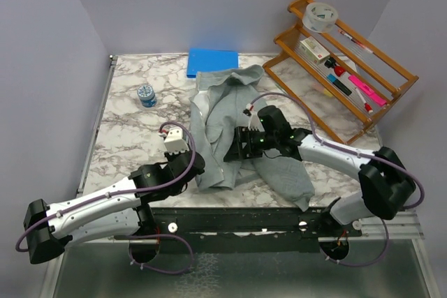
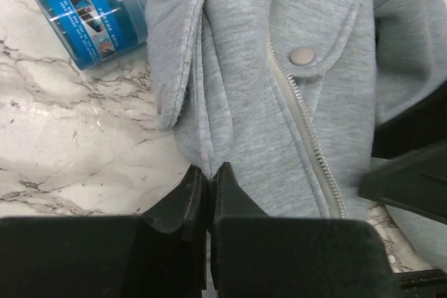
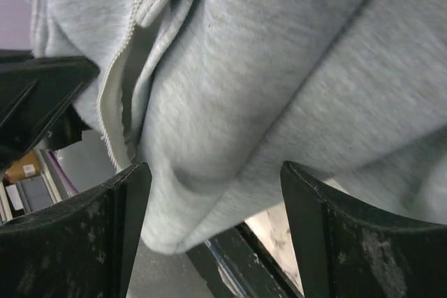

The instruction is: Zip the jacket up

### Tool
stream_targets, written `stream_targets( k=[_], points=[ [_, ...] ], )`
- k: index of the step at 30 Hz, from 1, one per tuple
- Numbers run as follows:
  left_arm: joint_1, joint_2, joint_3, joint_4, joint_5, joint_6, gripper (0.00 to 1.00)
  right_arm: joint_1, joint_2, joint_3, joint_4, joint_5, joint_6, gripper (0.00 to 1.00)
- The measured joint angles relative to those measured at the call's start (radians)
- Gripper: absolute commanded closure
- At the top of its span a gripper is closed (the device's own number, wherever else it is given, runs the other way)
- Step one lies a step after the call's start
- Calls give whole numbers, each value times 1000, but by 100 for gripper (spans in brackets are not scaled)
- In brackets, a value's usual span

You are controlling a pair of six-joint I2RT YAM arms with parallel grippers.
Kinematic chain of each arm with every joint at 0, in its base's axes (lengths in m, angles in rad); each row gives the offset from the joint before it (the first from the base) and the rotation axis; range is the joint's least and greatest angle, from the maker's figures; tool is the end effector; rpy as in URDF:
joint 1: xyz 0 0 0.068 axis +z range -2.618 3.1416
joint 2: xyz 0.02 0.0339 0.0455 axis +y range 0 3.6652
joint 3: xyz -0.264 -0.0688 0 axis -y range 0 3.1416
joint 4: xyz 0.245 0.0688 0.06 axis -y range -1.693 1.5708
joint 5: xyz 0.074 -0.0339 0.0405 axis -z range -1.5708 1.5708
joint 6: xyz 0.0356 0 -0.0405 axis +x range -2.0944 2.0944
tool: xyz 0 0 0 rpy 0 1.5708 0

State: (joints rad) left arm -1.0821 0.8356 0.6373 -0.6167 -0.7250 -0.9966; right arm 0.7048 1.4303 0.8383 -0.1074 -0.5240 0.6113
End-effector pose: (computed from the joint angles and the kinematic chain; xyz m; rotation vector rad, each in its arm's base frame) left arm 0.0978 -0.1337 0.2466 -0.2305 2.1519 -0.3211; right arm 0.2170 0.2080 0.2205 -0.4244 2.4587 1.2302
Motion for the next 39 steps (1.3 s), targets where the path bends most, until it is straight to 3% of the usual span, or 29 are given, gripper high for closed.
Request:
stream_targets(
  k=[2, 6, 8, 9, 13, 21, 33, 39],
  points=[
    [0, -9, -5, 21, 3, 18, 100, 28, 50, 23, 10, 24, 10, 28],
    [0, -32, -21, 48, 14, 48, 100, 63, 142, 67, 15, 122, 19, 82],
    [0, -39, -24, 54, 21, 61, 100, 70, 150, 65, 8, 174, 29, 97],
    [0, -42, -24, 56, 23, 67, 100, 71, 145, 63, 2, 203, 36, 99],
    [0, -60, -27, 80, 49, 121, 100, 72, 58, 53, -57, 314, 35, 100],
    [1, -176, -58, 171, 183, 277, 100, 72, -218, 60, -341, 547, -78, 100],
    [1, -171, -70, 235, 355, 396, 100, 53, -230, 66, -714, 887, -51, 99],
    [1, -142, -70, 234, 368, 435, 100, 52, -219, 174, -824, 1005, -13, 97]
  ],
)
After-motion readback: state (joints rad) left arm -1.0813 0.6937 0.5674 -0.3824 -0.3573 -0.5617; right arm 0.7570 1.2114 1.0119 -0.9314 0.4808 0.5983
